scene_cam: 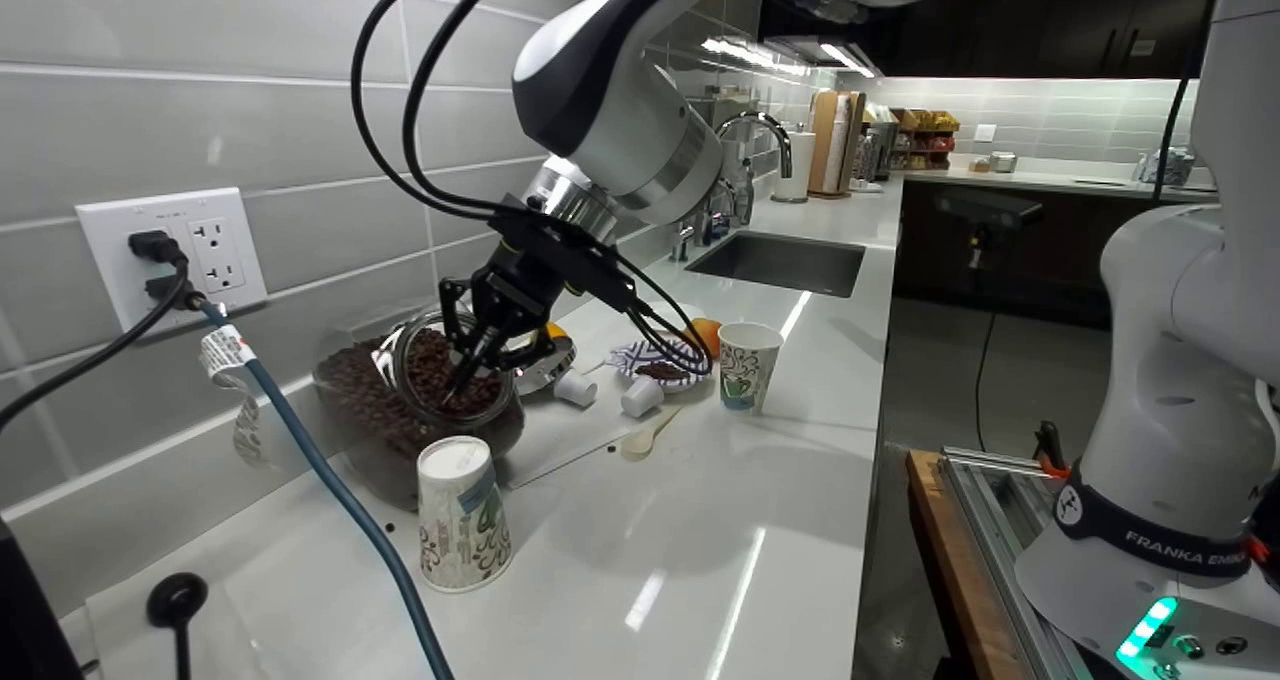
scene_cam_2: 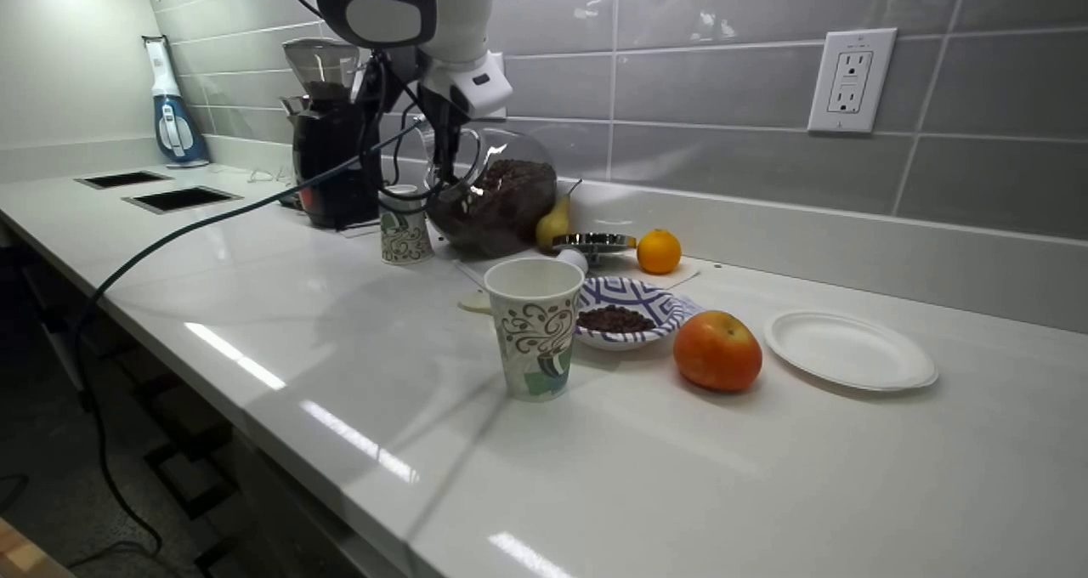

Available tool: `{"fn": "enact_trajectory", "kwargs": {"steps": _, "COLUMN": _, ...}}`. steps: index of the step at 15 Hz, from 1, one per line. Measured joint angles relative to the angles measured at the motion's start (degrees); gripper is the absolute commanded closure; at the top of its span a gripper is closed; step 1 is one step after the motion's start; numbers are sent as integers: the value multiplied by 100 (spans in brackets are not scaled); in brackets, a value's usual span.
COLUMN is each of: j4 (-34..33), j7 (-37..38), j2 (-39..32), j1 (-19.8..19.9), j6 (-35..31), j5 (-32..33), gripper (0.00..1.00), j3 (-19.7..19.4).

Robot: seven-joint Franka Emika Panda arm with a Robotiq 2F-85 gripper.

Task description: Scoop some of the contents in the jar and pour them in the bowl

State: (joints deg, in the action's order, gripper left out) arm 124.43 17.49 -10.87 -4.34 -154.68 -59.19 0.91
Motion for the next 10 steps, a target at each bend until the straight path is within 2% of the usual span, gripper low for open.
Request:
{"fn": "enact_trajectory", "kwargs": {"steps": 8, "j4": 143, "j7": -246, "j2": 66, "j1": -49, "j6": -387, "j5": 4, "gripper": 12, "j3": 86}}
{"fn": "enact_trajectory", "kwargs": {"steps": 10, "j4": 277, "j7": -425, "j2": 154, "j1": -120, "j6": -563, "j5": 4, "gripper": 9, "j3": 99}}
